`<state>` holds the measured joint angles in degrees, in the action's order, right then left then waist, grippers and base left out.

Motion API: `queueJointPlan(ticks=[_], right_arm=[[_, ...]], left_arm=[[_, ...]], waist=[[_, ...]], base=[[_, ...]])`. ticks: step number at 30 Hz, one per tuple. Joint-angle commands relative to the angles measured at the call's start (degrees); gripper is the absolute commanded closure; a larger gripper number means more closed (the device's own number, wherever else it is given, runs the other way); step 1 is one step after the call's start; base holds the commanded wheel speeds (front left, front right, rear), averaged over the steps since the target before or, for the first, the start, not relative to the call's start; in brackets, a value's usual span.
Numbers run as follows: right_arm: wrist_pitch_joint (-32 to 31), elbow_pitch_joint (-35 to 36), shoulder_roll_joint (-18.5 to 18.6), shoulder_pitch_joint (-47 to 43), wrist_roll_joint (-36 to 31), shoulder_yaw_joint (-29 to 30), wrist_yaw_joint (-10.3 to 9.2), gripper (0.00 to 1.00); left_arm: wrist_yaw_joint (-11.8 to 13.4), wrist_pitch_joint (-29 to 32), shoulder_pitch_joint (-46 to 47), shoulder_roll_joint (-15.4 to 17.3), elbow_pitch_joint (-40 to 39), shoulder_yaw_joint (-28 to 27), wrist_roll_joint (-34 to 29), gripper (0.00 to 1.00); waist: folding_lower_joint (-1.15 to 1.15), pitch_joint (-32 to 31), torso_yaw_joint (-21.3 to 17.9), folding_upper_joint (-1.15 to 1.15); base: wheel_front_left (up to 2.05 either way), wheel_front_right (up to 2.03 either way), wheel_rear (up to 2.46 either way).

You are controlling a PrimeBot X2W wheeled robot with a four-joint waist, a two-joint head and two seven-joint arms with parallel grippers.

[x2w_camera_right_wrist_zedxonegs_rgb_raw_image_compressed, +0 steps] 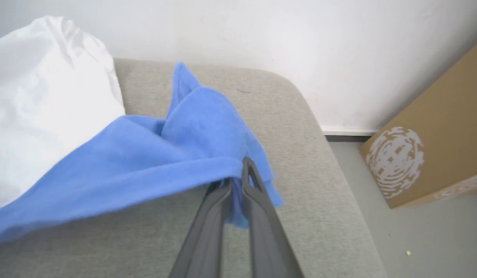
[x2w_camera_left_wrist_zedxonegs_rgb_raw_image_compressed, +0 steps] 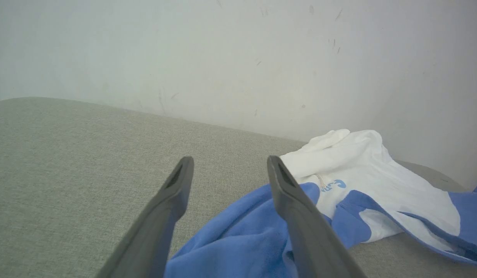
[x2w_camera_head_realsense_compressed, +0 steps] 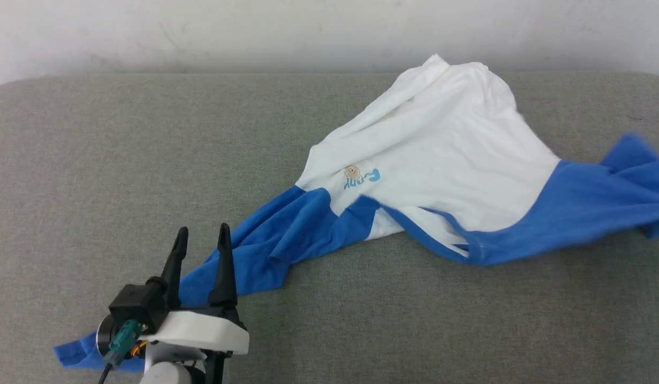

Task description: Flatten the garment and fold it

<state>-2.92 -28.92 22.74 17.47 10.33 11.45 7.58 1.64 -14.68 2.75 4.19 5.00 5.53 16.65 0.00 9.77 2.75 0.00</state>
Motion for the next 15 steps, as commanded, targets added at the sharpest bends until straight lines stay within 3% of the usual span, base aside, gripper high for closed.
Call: queueJointPlan(ticks=[1, 5, 6, 7, 15], right_arm=[[1.4, -0.8, -0.8, -0.7, -1.4, 2.4, -0.09, 1.0], [4.0, -5.6, -3.4, -2.9, -4.1, 7.8, -0.09, 1.0], [4.4, -7.1, -3.9, -3.3, -4.4, 8.2, -0.09, 0.63], [5.2, -8.3, -4.5, -3.5, -4.5, 8.6, -0.09, 0.03], [11.7, -11.9, -7.4, -4.6, -4.2, 10.7, -0.09, 0.0]], left_arm=[[0.3, -0.3, 0.6, -0.1, 0.0, -0.1, 0.0, 0.0], [0.2, -0.3, 0.6, -0.1, -0.1, 0.0, -0.1, 0.0], [0.2, -0.3, 0.6, -0.1, -0.1, 0.0, -0.1, 0.0], [0.2, -0.3, 0.6, -0.1, -0.2, 0.0, -0.1, 0.0], [0.0, -0.3, 0.4, 0.0, 0.1, -0.2, -0.4, 0.0]], waist=[[0.0, 0.0, 0.0, 0.0], [0.0, 0.1, -0.2, 0.0], [0.0, 0.1, -0.2, 0.0], [0.0, 0.2, -0.2, 0.0], [0.0, -0.6, -0.4, 0.0]], base=[[0.0, 0.0, 0.0], [0.0, 0.0, 0.0], [0.0, 0.0, 0.0], [0.0, 0.0, 0.0], [0.0, 0.0, 0.0]])
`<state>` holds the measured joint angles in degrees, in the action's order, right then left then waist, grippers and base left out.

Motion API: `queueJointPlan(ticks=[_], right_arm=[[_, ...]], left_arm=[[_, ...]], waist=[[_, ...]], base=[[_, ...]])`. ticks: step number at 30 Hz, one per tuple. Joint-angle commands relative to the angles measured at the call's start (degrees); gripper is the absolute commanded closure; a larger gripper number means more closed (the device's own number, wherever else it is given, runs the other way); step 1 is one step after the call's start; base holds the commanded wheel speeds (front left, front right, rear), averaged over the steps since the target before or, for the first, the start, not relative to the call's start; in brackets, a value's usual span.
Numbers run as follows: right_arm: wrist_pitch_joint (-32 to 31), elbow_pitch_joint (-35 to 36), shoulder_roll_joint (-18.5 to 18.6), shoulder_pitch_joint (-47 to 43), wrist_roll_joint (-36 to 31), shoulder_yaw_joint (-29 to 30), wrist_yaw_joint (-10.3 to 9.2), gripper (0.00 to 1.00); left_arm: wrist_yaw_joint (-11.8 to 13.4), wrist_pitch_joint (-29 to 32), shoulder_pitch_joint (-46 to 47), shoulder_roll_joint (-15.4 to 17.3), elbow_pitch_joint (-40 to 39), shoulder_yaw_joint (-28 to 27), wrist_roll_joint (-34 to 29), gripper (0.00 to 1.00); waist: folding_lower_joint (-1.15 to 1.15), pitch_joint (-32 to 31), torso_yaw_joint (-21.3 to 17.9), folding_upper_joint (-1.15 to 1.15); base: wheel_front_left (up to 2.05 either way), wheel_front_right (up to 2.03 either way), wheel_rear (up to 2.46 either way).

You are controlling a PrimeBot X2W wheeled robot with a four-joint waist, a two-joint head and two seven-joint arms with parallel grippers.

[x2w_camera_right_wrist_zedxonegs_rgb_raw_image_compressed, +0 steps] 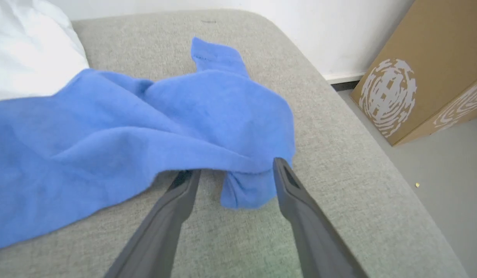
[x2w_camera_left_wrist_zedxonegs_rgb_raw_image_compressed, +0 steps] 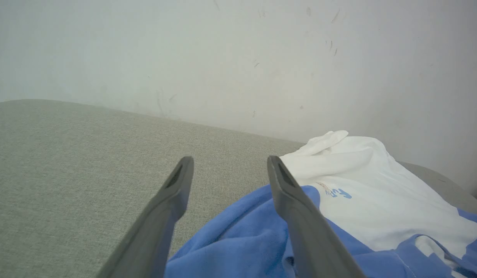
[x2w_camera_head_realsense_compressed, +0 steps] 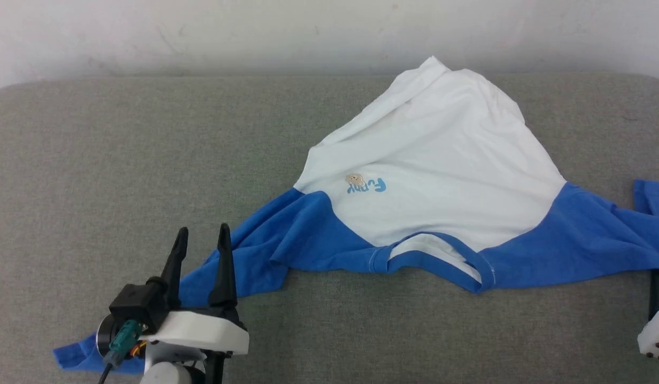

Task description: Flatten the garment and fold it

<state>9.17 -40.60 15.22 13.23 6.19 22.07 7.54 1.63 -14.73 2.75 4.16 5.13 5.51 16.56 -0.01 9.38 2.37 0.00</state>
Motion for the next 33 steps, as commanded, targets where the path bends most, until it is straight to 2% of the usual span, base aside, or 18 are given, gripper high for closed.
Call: queueJointPlan(ticks=[1, 4, 7, 14, 17, 22, 28, 33], right_arm=[[0.7, 0.4, -0.4, -0.8, 0.3, 0.1, -0.05, 0.0], [2.8, 4.5, -2.1, -2.9, 0.9, -0.9, -0.05, 0.0], [3.6, 11.6, -4.6, -6.0, 0.9, -3.6, -0.05, 0.0], [-0.3, 30.3, -9.0, -13.6, 1.5, -11.9, -0.05, 0.0], [-2.6, 37.2, -9.8, -16.5, 2.2, -15.3, -0.05, 0.0], [-6.3, 46.1, -10.5, -20.7, 2.9, -19.5, -0.05, 0.0], [-9.1, 51.9, -11.0, -22.5, 3.1, -21.8, -0.05, 0.0], [-9.6, 53.2, -11.2, -21.7, 3.6, -22.6, -0.05, 0.0]], left_arm=[[-0.1, -0.3, 0.3, 0.2, 0.1, -0.2, -0.4, 0.0], [-0.1, -0.3, -0.3, 0.6, 0.5, -0.3, -0.4, 0.0], [0.0, 0.0, -1.0, 1.0, 0.8, -0.3, -0.3, 0.0], [-1.4, 4.4, -0.8, 2.2, 0.6, 1.6, -0.1, 0.0], [-3.3, 9.3, 0.9, 3.2, 0.8, 3.8, -0.1, 0.0], [-6.9, 22.0, 5.5, 5.5, 2.7, 8.8, 0.9, 0.0], [-8.7, 35.0, 11.3, 8.4, 5.5, 14.9, 3.0, 0.0], [-9.1, 41.5, 15.8, 10.9, 9.0, 20.3, 5.5, 0.0]], waist=[[0.01, -0.6, 0.0, 0.0], [0.01, -1.9, -0.4, 0.0], [0.01, -3.2, -1.1, 0.0], [0.01, -4.7, -2.3, 0.0], [0.01, -5.0, -2.5, 0.0], [0.01, -5.4, -3.3, 0.0], [0.01, -4.1, -5.3, 0.0], [0.01, -1.7, -7.0, 0.0]], base=[[0.0, 0.0, 0.0], [0.0, 0.0, 0.0], [0.0, 0.0, 0.0], [0.0, 0.0, 0.0], [0.0, 0.0, 0.0], [0.0, 0.0, 0.0], [0.0, 0.0, 0.0], [0.0, 0.0, 0.0]])
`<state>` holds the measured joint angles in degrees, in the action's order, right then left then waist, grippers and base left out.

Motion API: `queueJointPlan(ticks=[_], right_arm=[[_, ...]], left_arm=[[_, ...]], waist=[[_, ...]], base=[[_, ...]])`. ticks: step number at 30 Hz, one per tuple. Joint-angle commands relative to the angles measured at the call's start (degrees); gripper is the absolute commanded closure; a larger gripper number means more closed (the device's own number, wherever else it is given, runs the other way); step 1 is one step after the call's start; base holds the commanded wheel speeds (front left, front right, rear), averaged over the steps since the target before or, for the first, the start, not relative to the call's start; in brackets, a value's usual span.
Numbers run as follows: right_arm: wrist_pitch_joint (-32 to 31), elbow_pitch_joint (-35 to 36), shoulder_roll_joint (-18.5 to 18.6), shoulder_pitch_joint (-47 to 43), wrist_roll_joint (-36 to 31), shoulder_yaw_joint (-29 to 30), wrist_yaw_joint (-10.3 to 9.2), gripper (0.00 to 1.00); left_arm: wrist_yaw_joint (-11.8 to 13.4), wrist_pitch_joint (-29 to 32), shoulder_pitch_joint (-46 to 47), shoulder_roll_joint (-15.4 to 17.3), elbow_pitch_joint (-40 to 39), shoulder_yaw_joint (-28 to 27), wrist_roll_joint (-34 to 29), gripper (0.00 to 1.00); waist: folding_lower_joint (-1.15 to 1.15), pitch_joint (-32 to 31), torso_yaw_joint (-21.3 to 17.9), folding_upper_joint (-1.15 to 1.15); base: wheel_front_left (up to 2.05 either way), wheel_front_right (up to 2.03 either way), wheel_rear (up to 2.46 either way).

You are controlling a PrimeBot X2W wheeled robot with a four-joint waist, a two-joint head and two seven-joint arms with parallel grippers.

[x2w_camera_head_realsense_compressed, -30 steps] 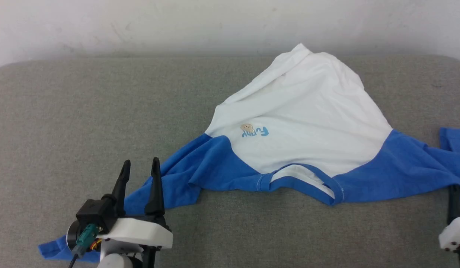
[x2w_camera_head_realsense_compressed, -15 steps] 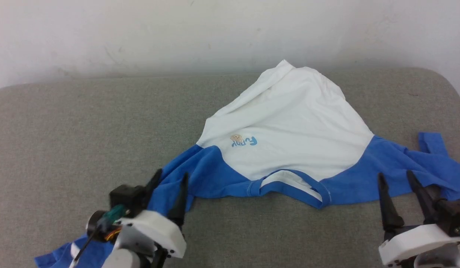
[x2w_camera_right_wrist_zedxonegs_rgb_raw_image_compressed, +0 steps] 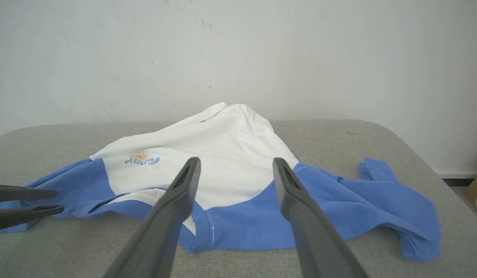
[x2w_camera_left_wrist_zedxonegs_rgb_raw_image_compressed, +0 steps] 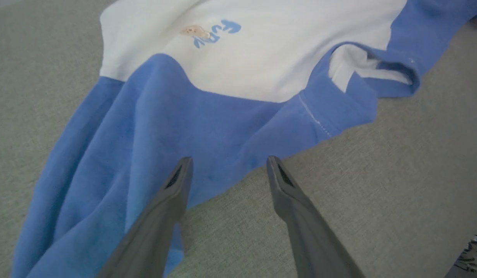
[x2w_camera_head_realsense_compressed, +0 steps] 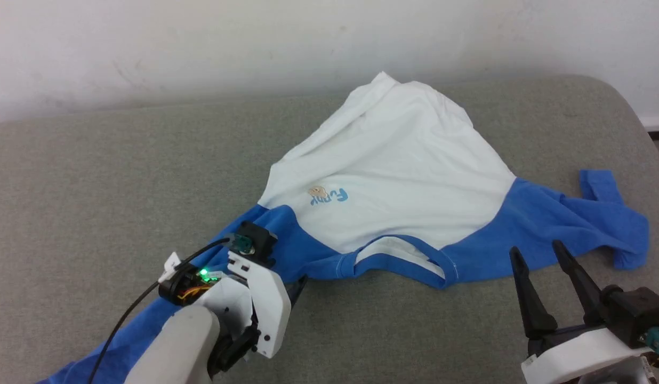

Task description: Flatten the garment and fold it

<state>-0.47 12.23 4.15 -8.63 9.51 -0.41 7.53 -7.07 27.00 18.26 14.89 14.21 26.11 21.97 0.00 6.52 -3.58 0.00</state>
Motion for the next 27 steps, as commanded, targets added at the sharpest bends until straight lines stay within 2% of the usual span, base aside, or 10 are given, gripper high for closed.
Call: queueJointPlan(ticks=[1, 8, 14, 15, 16, 17, 23, 27], right_arm=[[0.1, 0.4, -0.2, 0.4, 0.4, -0.1, -0.04, 0.0], [0.7, -0.1, -0.5, 1.9, 1.3, -0.1, -0.04, 0.0], [0.6, -0.5, -0.7, 2.5, 2.1, 0.6, -0.04, 0.0], [0.5, -0.5, -0.8, 2.7, 2.2, 0.6, -0.04, 0.0], [0.2, -0.7, -0.8, 2.8, 2.3, 0.6, -0.04, 0.0], [0.0, -0.8, -0.7, 3.0, 2.5, 0.8, -0.04, 0.0], [-5.5, -4.3, 1.5, 4.0, 5.6, 2.8, -0.04, 0.0], [-12.8, -10.1, 5.8, 7.1, 8.9, 3.5, -0.04, 0.0]], left_arm=[[-0.4, 0.7, 1.1, 0.8, 0.9, 0.9, 0.5, 0.0], [-0.4, 5.6, 6.1, 5.8, 8.1, 8.1, 1.8, 0.0], [-0.4, 11.9, 8.2, 6.9, 14.0, 13.2, 2.0, 0.0], [-0.4, 12.9, 8.3, 6.9, 14.7, 13.6, 2.3, 0.24], [-0.4, 13.3, 8.4, 6.9, 15.2, 13.7, 2.6, 0.72], [-0.2, 13.0, 8.4, 6.7, 15.4, 13.3, 3.0, 1.0], [3.9, 5.6, 7.0, 5.0, 14.6, 9.7, 4.6, 1.0], [5.8, -0.2, 5.7, 3.7, 12.6, 7.9, 5.5, 1.0]], waist=[[0.0, 1.6, -1.3, 0.0], [0.0, 4.2, -2.6, 0.0], [0.0, 5.1, -2.4, 0.0], [0.0, 5.1, -2.4, 0.0], [0.0, 5.0, -2.4, 0.0], [0.0, 5.0, -2.2, 0.0], [0.0, 4.2, -0.8, 0.0], [0.0, 3.8, 0.2, 0.0]], base=[[0.0, 0.0, 0.0], [0.0, 0.0, 0.0], [0.0, 0.0, 0.0], [0.0, 0.0, 0.0], [0.0, 0.0, 0.0], [0.0, 0.0, 0.0], [0.0, 0.0, 0.0], [0.0, 0.0, 0.0]])
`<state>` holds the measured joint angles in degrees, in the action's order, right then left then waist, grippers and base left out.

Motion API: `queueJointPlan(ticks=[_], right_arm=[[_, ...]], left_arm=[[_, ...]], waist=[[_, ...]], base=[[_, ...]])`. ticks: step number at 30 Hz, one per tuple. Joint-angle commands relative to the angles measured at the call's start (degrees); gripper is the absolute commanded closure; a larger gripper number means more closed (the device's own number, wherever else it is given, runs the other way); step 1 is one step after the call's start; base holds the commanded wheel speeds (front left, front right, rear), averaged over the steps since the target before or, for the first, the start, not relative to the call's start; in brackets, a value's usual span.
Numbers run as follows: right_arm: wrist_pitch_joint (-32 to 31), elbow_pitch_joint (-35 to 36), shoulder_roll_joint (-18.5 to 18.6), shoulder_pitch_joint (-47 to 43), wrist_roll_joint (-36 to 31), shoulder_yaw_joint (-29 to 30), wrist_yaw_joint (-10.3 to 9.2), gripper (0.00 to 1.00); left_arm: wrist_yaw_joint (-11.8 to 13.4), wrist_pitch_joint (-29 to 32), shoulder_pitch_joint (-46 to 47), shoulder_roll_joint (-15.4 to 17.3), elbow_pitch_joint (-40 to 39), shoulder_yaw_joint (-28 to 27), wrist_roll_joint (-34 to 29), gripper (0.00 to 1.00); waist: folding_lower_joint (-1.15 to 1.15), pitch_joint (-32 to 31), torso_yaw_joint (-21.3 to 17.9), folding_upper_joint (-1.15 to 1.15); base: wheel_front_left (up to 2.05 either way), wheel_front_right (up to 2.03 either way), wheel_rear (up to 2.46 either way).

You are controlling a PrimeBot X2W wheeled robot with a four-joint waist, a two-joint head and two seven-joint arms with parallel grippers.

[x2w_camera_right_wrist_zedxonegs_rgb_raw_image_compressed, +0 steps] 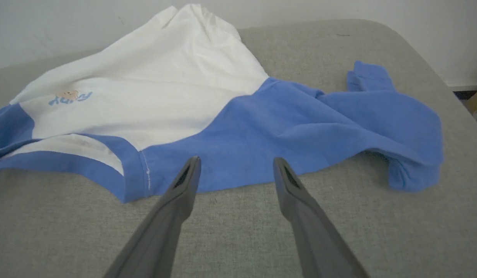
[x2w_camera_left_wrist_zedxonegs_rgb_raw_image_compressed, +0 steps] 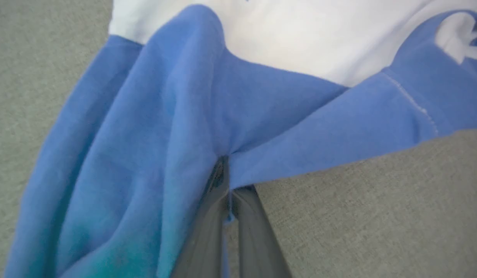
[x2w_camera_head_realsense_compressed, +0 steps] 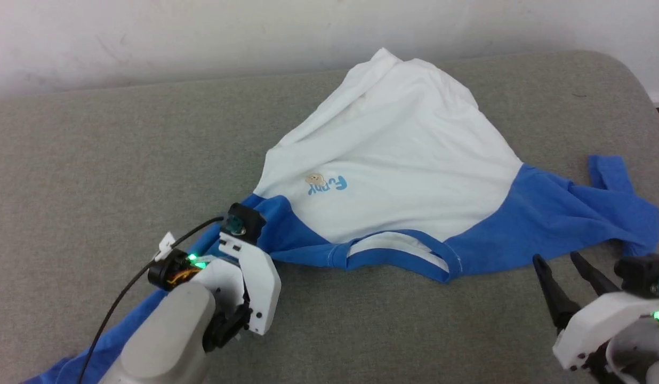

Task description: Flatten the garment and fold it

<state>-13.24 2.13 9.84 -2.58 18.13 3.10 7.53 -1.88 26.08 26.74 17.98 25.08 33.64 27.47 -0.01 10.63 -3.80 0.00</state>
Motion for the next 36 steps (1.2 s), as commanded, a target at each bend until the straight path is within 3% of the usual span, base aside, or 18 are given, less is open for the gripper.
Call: queueJointPlan(ticks=[1, 7, 12, 17, 22, 23, 24, 25, 29, 36], right_arm=[[-2.0, -1.6, 1.4, 2.2, 0.8, -0.2, -0.04, 0.0], [-11.7, -11.4, 7.7, 9.7, 4.4, -3.8, -0.04, 0.0], [-16.7, -17.6, 10.8, 15.9, 6.4, -8.3, -0.04, 0.0], [-18.9, -23.6, 12.0, 19.6, 6.9, -10.6, -0.04, 0.0], [-28.8, -31.6, 11.3, 20.4, 9.3, -14.1, -0.04, 0.0], [-30.6, -32.3, 11.1, 20.3, 9.7, -14.8, -0.04, 0.52], [-31.6, -32.7, 10.7, 20.3, 10.5, -15.0, -0.04, 0.79], [-32.3, -32.9, 10.4, 20.4, 11.1, -15.3, -0.04, 1.0], [-30.7, -31.9, 10.6, 21.4, 11.9, -16.1, -0.04, 1.0], [-20.1, -24.9, 12.5, 22.1, 12.2, -13.6, -0.04, 1.0]], left_arm=[[1.0, -0.6, -3.0, 0.4, 1.1, 0.0, 0.1, 1.0], [1.7, -5.0, -3.5, -0.9, -2.9, -0.6, 0.4, 1.0], [1.5, -5.6, -2.8, -1.3, -5.1, -0.1, 0.3, 1.0], [1.4, -5.7, -2.4, -1.4, -5.9, 0.2, 0.3, 1.0], [1.3, -6.2, -2.5, -1.3, -6.1, 0.4, 0.4, 1.0], [1.2, -6.3, -2.6, -1.4, -6.1, 0.5, 0.5, 1.0], [1.1, -6.4, -2.7, -1.4, -6.1, 0.6, 0.7, 1.0], [1.0, -6.5, -2.7, -1.4, -6.0, 0.6, 0.7, 1.0], [0.9, -7.5, -3.1, -1.1, -6.0, 0.5, 0.9, 1.0], [2.2, -12.1, -4.0, -0.3, -8.4, -1.5, 1.1, 1.0]], waist=[[0.01, -0.3, 0.7, 0.0], [0.01, 0.8, 2.9, 0.0], [0.01, 2.5, 4.2, 0.0], [0.01, 3.7, 4.9, 0.0], [0.01, 3.9, 5.2, 0.0], [0.01, 3.9, 5.3, 0.0], [0.01, 3.9, 5.3, 0.0], [0.01, 3.8, 5.2, 0.0], [0.01, 2.4, 4.6, 0.0], [0.01, -2.2, 3.7, 0.0]], base=[[0.0, 0.0, 0.0], [0.0, 0.0, 0.0], [0.0, 0.0, 0.0], [0.0, 0.0, 0.0], [0.0, 0.0, 0.0], [0.0, 0.0, 0.0], [0.0, 0.0, 0.0], [0.0, 0.0, 0.0], [0.0, 0.0, 0.0], [0.0, 0.0, 0.0]])
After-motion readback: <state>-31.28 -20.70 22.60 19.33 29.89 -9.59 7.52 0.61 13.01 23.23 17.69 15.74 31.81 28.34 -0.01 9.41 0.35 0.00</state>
